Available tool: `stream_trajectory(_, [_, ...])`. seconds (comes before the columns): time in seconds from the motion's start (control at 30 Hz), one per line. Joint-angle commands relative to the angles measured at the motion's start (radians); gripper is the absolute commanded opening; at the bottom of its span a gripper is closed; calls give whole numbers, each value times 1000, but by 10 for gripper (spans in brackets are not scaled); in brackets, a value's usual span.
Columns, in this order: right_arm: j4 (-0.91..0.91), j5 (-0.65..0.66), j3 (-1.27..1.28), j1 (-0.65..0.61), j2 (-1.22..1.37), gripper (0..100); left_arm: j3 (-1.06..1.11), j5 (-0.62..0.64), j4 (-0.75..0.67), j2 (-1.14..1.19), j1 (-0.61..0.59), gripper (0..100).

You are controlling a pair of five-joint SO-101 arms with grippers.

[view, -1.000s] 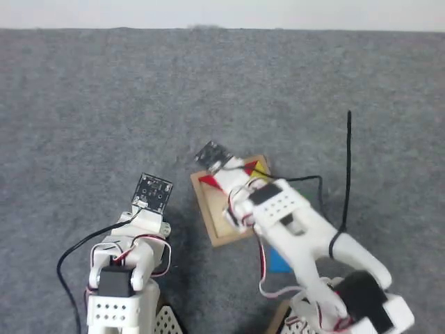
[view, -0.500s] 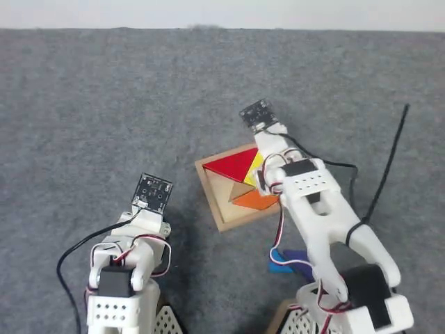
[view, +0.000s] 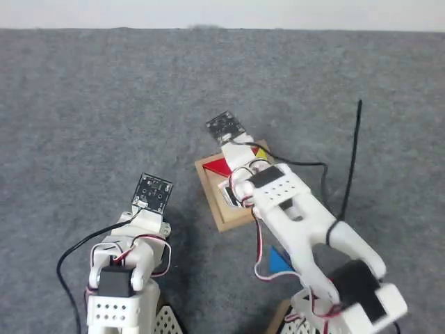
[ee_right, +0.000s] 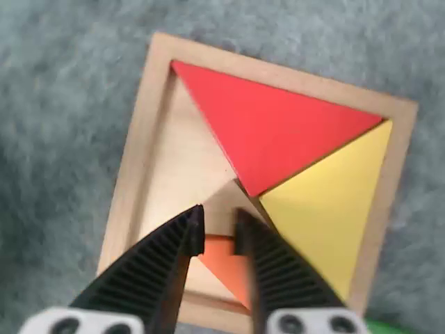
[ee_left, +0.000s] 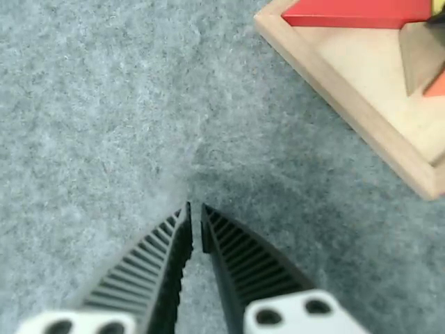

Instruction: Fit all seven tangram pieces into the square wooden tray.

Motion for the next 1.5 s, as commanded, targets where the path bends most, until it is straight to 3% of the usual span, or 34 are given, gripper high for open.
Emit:
stream_trajectory(0.0, [-5, -87, -112, 1, 82, 180, -10, -6, 3, -17, -6, 22])
stream_trajectory(0.4, [142, -104, -262, -16, 262, 179, -10, -6, 3, -17, -6, 22])
stream_trajectory(0.63, [150, 23, -232, -143, 251, 119, -10, -6, 3, -17, -6, 22])
stream_trajectory(1.0, [166, 80, -184, -145, 194, 119, -10, -6, 3, -17, -6, 22])
stream_trajectory(1.37, [82, 101, 98, -120, -335, 120, -10, -6, 3, -17, -6, 22])
stream_trajectory(1.47, [65, 101, 153, -108, -366, 120, -10, -6, 3, -17, -6, 22])
